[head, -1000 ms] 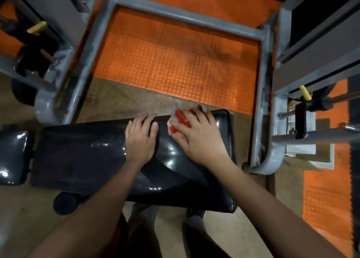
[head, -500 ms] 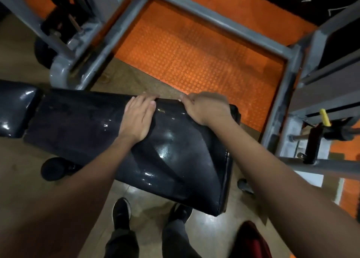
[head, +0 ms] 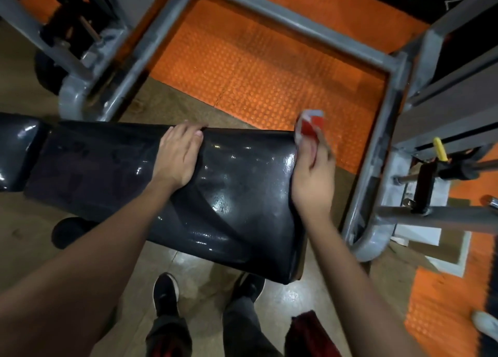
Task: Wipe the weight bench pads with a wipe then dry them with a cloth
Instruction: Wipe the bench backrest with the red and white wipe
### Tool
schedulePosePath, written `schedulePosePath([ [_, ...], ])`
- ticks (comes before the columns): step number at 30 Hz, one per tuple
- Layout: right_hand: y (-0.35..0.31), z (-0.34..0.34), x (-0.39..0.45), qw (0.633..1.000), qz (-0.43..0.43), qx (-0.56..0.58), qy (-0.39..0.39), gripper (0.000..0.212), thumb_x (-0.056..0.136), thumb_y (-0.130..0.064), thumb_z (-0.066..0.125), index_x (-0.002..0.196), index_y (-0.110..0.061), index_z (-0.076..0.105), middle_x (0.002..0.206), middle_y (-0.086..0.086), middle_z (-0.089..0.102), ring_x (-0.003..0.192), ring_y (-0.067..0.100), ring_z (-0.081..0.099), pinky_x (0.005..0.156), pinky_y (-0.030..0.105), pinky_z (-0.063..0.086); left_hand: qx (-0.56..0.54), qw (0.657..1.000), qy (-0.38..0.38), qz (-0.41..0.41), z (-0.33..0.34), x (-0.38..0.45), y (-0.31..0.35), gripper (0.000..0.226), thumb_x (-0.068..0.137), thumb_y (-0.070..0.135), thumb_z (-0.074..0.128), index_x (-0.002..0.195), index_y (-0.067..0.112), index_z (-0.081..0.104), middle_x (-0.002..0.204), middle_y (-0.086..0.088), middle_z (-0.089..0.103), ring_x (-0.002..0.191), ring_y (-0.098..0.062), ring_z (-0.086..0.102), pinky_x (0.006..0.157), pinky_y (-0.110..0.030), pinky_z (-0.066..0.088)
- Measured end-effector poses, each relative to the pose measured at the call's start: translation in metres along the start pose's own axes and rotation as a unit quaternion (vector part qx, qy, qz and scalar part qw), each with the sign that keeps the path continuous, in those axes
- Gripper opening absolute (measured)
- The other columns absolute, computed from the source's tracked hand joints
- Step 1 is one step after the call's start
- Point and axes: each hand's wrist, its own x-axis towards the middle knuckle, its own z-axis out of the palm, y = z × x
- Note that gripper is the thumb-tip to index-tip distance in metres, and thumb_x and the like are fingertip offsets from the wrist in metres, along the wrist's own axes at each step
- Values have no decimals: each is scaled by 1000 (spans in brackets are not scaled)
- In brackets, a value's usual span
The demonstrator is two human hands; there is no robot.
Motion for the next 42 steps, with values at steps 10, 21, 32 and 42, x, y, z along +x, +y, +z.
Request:
schedulePosePath([
  [10,21,-36,-135,990,-62,-42,-120,58,95,-59,55,150,-56,39,169,0,9,152,20,28,118,9,16,-5,1000,-7,-4,-1,1,1,50,107,41,16,138,26,53,138,0,54,142,-19,37,119,-45,24],
  [21,10,-15,-100,981,-140,-120,-63,40,103,-40,55,142,-43,58,169,15,11,151,35,29,121,47,32,-5,1000,-6,-7,-3,-1,0,44,109,35,22,138,24,53,138,-3,54,140,-20,38,120,-42,22],
  [32,-4,-5,-39,977,-121,-163,-70,45,93,-55,59,138,-50,58,165,19,19,141,42,40,117,44,37,-12,1000,-6,-9,-3,1,2,45,109,35,22,138,23,54,141,-3,52,144,-19,34,122,-41,18],
  [42,15,-25,-165,875,-273,-369,-153,54,100,-57,47,153,-51,38,172,1,17,157,41,11,123,63,14,-22,1000,-1,-9,-4,1,2,45,108,36,23,138,23,54,141,-1,53,143,-19,35,121,-39,19],
])
